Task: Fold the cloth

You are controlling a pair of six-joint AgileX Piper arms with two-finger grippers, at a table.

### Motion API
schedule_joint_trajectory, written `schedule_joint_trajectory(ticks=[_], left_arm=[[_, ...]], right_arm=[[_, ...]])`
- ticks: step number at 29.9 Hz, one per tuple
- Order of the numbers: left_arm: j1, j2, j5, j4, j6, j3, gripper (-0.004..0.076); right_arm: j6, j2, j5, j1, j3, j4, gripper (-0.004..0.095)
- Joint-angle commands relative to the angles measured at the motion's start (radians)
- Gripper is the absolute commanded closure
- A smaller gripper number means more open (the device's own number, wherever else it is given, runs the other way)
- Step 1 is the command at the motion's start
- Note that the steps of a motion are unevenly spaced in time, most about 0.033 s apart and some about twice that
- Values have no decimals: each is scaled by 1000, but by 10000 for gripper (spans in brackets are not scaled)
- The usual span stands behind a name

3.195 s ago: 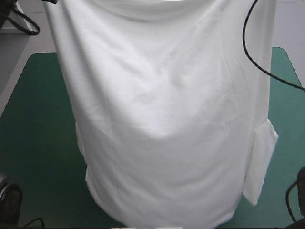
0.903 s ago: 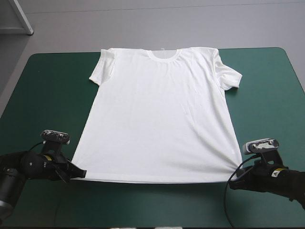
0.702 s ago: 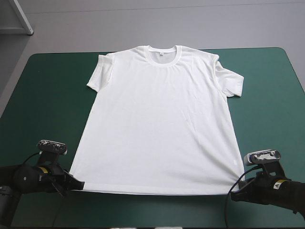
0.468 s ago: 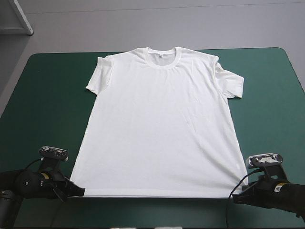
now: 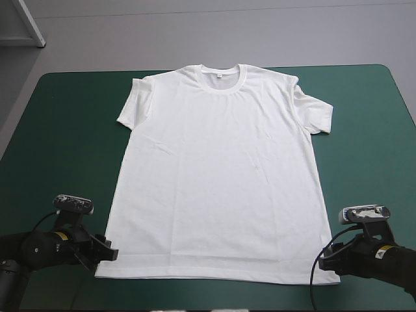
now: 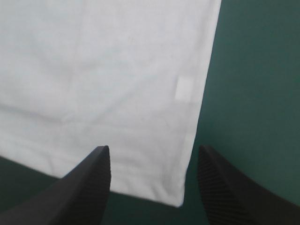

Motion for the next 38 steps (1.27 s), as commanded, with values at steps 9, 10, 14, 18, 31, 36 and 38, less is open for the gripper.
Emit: schedule_joint_trajectory(ticks=[9,10,14,18,31,36,38], left_arm=[[-1,261,-471,-158,-47,-136,335],[-1,310,-485,-153,-47,-164,335],[-1,494,-541,-146,-45,-331,335],[-1,698,-497,-150,-45,-526,335],[-1,1024,-375,-149,1,-783,335],[-19,1052,-357,-150,49,-783,335],[-32,1060,-354,-149,51,-783,335]], right_arm=[[-17,61,-378,0,-151,50,399],[-24,79,-388,0,-157,58,399],[-59,145,-407,0,-178,83,399],[-94,192,-411,0,-180,109,400],[-115,211,-435,0,-180,107,457],[-115,211,-456,0,-180,107,460],[-115,211,-461,0,-180,107,460]])
